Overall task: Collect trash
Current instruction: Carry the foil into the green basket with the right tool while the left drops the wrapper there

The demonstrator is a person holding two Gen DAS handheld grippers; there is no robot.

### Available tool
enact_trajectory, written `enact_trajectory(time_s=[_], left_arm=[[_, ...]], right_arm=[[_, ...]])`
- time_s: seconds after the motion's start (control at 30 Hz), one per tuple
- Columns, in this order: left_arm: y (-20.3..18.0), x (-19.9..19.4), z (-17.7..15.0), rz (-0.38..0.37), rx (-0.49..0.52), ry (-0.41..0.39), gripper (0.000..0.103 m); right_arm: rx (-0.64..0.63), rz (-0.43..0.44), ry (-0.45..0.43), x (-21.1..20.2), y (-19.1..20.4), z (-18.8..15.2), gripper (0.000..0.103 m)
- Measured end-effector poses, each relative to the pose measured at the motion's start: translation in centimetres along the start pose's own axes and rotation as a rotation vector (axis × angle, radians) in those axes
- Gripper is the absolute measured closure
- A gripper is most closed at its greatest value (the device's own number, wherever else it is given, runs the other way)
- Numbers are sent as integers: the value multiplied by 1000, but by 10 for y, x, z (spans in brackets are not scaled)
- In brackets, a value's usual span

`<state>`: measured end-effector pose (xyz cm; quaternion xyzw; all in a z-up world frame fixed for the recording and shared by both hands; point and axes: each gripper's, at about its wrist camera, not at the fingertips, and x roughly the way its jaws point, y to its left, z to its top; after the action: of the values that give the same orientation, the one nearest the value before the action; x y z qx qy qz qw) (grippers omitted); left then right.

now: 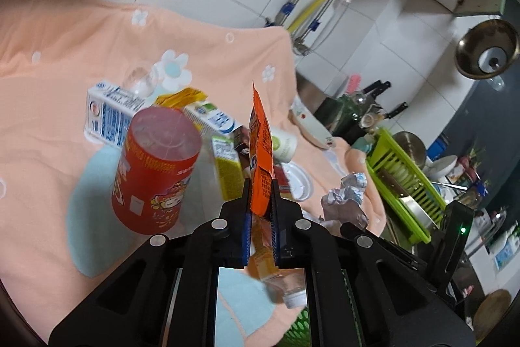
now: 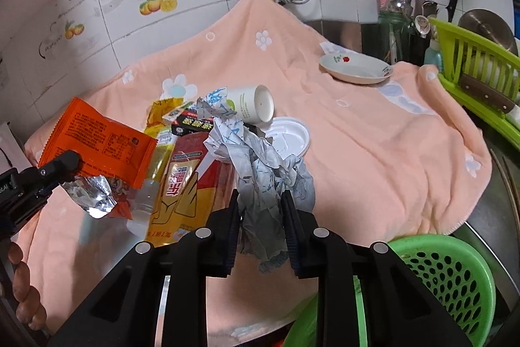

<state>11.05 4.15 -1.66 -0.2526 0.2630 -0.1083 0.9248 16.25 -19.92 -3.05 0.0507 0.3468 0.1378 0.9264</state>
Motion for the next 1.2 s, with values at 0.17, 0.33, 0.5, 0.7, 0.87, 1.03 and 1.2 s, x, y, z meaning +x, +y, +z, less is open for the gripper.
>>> enact_trajectory(time_s=[0.17, 0.33, 0.5, 0.7, 0.87, 1.03, 1.2], left_arm=[[-15, -14, -1, -44, 32, -8, 95], [-33, -19, -6, -101, 64, 13, 95], [-57, -18, -22, -155, 114, 57, 95], [-84, -11, -41, -206, 157, 114, 95], [-107, 0, -59, -239, 205, 169, 95], [-130, 17, -83, -260, 257, 242, 95], [-149, 32, -105, -269, 306, 310, 94]], right_arm=[[14, -3, -42, -27, -5, -4, 79], [38, -24, -76, -58, -15, -13, 79], [89, -95, -69, -85, -39, -37, 78], [143, -192, -19, -103, -72, -75, 77], [181, -254, 2, -113, -96, -100, 70], [214, -291, -2, -124, -112, -114, 59], [229, -323, -25, -136, -124, -120, 50]])
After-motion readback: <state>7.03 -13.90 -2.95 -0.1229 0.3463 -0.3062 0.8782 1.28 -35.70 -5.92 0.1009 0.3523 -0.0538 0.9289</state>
